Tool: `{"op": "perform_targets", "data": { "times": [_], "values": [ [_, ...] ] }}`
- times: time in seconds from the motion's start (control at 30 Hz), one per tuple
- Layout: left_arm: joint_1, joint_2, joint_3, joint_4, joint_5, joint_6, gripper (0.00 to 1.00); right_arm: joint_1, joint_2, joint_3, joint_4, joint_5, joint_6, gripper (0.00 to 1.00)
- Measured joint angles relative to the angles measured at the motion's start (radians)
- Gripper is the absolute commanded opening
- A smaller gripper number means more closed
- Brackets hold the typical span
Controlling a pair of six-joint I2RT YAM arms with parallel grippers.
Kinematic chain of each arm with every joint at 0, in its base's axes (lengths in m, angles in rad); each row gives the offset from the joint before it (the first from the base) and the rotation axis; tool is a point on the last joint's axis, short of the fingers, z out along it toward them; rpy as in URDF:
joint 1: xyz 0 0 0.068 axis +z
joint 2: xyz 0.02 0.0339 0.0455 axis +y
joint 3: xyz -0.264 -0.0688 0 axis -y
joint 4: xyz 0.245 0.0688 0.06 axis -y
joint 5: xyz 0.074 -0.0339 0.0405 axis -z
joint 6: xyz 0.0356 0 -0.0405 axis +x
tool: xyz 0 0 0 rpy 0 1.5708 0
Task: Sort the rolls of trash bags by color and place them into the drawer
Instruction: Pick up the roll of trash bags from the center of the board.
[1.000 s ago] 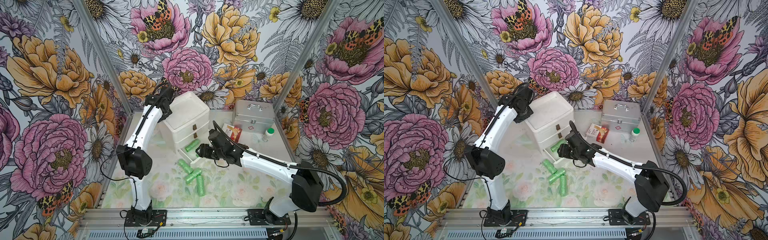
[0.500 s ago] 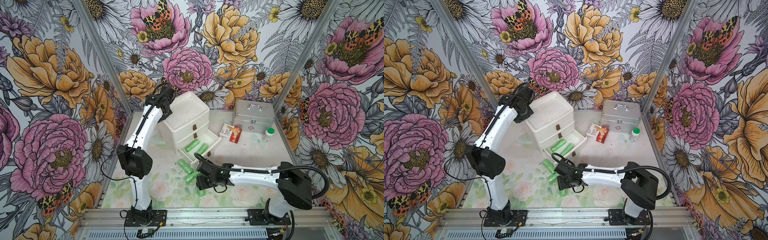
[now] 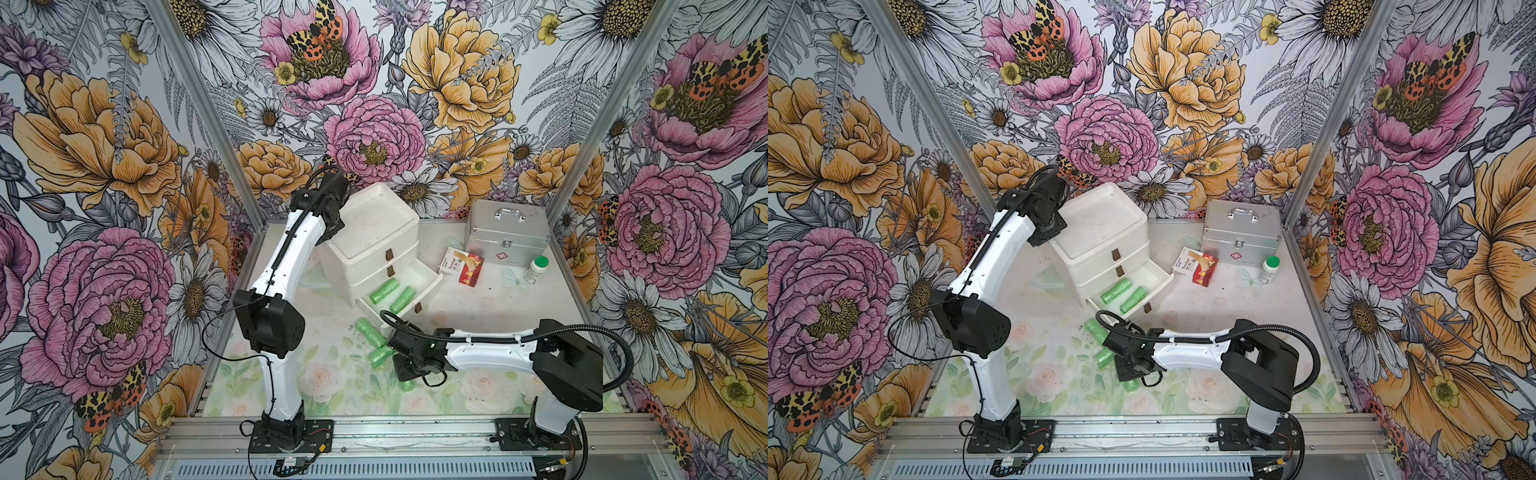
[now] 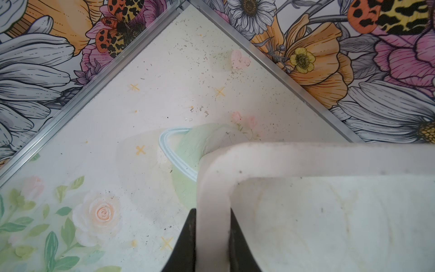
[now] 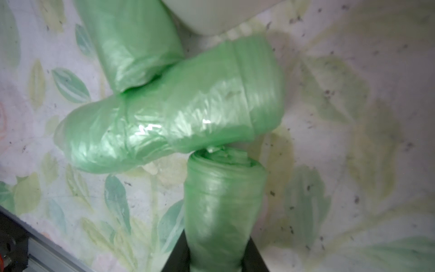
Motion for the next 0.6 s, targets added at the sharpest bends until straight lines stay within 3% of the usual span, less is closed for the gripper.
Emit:
{"op": "perform_targets", "data": {
  "times": [0.27,0.47,0.6],
  "values": [
    [0.0,0.0,0.0,0.0,0.0,0.0,0.0,-0.048,-0.106,0.024,-0.094,-0.081,-0.048,0.17],
    [0.0,-0.002,-0.002,0.001,0.0,0.0,0.0,-0.258,-0.282,0.08,-0.155,-0.195,-0.105,0.17],
    [0.0,-0.003,-0.004,0.003,0.0,0.0,0.0,-0.365,-0.298,0.163,-0.167,-0.206,-0.115,0.16]
  ]
}}
